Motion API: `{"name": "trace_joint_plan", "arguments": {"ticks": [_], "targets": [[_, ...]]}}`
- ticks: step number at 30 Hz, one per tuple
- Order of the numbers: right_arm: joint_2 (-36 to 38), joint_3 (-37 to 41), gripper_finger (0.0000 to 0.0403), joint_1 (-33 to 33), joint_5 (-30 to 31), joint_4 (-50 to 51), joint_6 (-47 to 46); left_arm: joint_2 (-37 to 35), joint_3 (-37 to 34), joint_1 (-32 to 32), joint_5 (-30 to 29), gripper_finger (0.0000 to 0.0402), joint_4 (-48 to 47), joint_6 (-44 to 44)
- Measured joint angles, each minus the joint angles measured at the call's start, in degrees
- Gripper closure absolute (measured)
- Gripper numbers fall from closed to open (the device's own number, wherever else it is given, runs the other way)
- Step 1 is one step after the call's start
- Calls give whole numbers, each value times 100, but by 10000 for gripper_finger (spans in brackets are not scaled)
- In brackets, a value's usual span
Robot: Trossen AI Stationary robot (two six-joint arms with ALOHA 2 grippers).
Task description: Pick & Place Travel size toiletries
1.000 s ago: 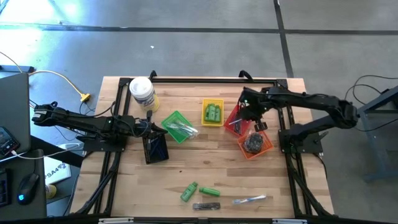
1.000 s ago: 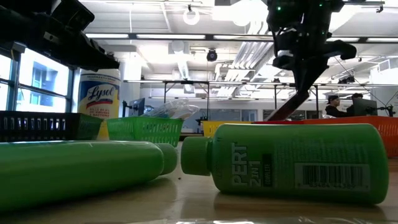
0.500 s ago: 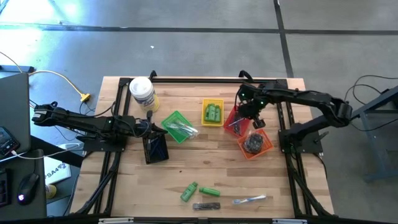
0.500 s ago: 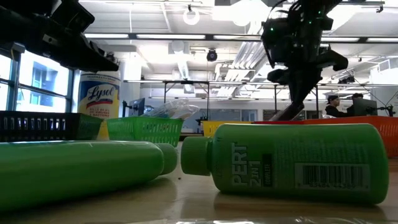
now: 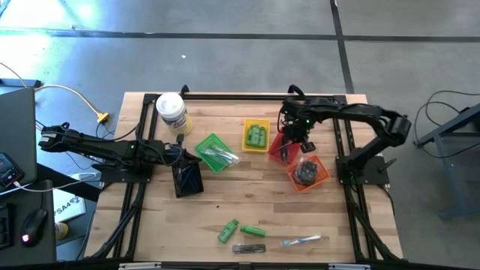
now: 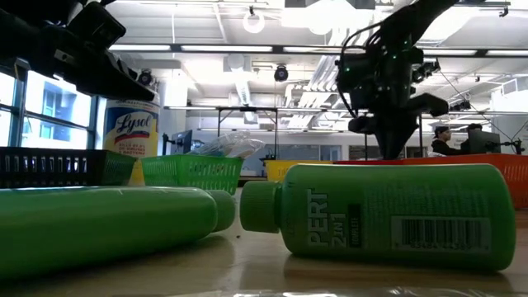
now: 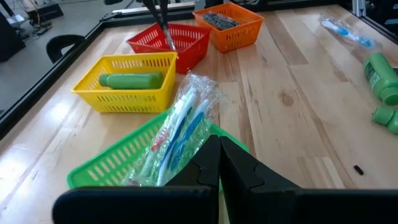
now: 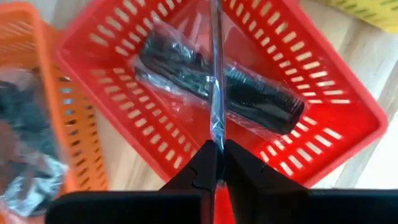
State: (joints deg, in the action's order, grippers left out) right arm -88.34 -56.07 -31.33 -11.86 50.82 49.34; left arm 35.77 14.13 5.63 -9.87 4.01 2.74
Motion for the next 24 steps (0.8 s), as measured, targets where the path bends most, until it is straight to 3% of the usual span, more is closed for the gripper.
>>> {"name": "trace_joint_plan", "arguments": {"ticks": [5, 12, 17, 19, 24], "targets": [[-13, 2, 344, 7, 435, -178, -151, 0, 0, 0, 0, 402, 4, -1], [197, 2, 271, -12, 583, -182, -440, 0, 0, 1, 0, 402, 11, -2], [730, 2, 249, 179, 778, -180, -937, 0, 0, 0, 0, 401, 50, -3], [1130, -38, 250, 287, 364, -194, -1179, -2, 0, 2, 0, 401, 81, -4], [2645, -109, 283, 462, -1685, -1054, -2015, 0, 0, 2, 0, 401, 238, -9]]}}
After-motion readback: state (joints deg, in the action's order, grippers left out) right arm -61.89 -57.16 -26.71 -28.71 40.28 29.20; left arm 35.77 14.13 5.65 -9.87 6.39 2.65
